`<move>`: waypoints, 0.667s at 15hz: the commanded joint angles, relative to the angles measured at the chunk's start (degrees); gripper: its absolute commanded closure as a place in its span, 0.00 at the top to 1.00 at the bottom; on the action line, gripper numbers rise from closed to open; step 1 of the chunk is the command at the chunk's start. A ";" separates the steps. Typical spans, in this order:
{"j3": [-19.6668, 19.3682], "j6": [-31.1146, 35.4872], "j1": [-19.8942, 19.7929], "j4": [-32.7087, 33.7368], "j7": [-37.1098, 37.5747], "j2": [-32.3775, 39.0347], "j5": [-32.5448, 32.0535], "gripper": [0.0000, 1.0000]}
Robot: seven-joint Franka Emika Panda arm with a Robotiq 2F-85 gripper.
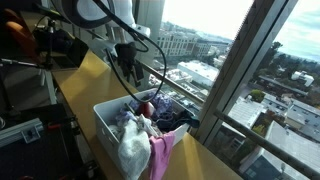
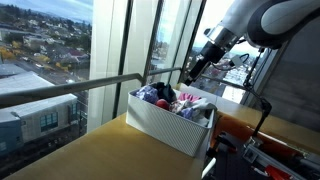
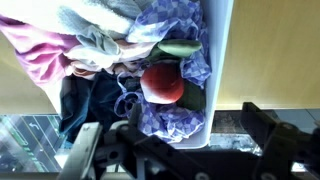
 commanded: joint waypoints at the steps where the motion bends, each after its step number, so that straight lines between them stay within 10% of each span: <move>1: -0.74 3.15 -0.86 6.58 0.94 11.84 -4.85 1.00; 10: -9.49 0.13 0.17 15.89 2.49 29.98 -15.10 1.00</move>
